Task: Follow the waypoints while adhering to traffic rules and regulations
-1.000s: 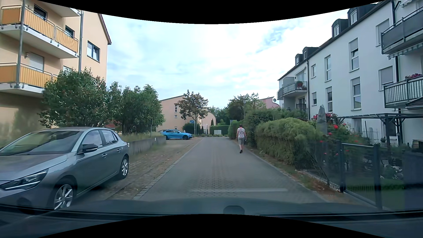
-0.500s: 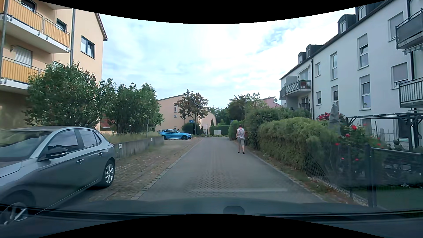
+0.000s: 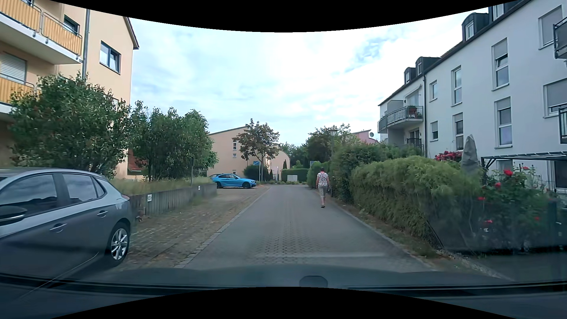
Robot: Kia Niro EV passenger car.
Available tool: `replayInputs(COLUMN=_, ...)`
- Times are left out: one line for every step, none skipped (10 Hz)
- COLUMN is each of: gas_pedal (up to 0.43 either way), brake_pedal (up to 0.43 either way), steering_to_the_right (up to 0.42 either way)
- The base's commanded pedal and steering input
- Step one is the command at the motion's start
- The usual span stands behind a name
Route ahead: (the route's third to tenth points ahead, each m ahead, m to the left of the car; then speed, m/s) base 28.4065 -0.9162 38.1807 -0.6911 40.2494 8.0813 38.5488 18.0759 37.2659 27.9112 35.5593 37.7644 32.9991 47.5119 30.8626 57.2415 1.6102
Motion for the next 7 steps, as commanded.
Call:
replayInputs(gas_pedal=0.0, brake_pedal=0.049, steering_to_the_right=-0.009)
replayInputs(gas_pedal=0.0, brake_pedal=0.043, steering_to_the_right=-0.008)
replayInputs(gas_pedal=0.0, brake_pedal=0.049, steering_to_the_right=-0.008)
replayInputs(gas_pedal=0.0, brake_pedal=0.049, steering_to_the_right=-0.007)
replayInputs(gas_pedal=0.0, brake_pedal=0.049, steering_to_the_right=-0.006)
replayInputs(gas_pedal=0.0, brake_pedal=0.049, steering_to_the_right=-0.005)
replayInputs(gas_pedal=0.0, brake_pedal=0.049, steering_to_the_right=-0.005)
